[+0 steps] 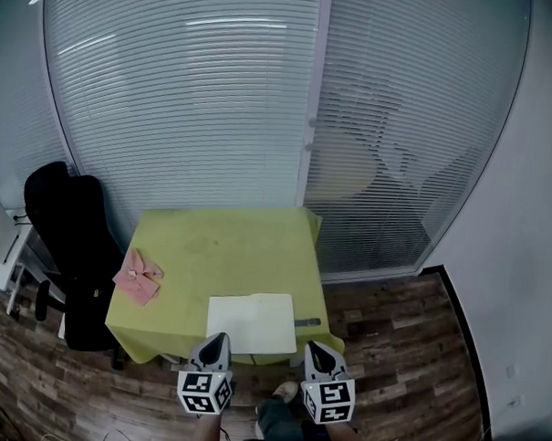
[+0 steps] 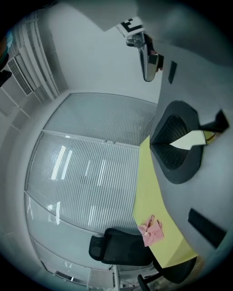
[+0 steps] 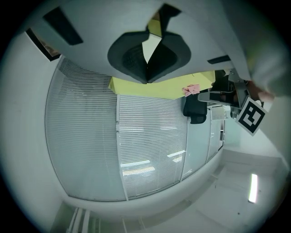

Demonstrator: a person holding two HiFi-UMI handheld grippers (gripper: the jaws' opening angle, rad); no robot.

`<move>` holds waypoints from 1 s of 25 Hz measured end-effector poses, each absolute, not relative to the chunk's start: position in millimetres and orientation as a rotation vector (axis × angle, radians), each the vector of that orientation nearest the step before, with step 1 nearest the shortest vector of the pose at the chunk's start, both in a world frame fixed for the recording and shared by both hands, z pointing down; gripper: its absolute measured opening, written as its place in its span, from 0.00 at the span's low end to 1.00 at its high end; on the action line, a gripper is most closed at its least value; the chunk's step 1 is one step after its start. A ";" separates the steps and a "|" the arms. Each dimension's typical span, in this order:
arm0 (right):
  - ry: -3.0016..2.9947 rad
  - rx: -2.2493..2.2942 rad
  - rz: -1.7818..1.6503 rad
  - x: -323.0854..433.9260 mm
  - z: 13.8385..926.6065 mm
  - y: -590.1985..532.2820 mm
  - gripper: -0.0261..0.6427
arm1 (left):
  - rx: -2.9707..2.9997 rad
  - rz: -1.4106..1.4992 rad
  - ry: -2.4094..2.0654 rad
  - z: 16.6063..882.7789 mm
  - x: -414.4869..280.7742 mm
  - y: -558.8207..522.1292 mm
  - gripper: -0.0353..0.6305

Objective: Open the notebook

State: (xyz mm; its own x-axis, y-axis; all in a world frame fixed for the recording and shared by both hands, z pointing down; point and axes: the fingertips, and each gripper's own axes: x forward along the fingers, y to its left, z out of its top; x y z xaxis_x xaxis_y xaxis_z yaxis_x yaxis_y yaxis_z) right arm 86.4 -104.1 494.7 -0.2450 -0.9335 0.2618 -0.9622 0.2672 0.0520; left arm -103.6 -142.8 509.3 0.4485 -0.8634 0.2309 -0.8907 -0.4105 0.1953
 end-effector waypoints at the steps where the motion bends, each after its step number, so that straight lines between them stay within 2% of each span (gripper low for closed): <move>1: -2.298 1.758 0.173 86.3 494.7 -104.1 0.06 | 2.414 0.135 -1.507 509.4 -103.7 -142.5 0.09; 25: -2.291 1.735 0.201 92.6 504.2 -97.0 0.06 | 2.379 0.137 -1.503 520.6 -106.3 -131.2 0.09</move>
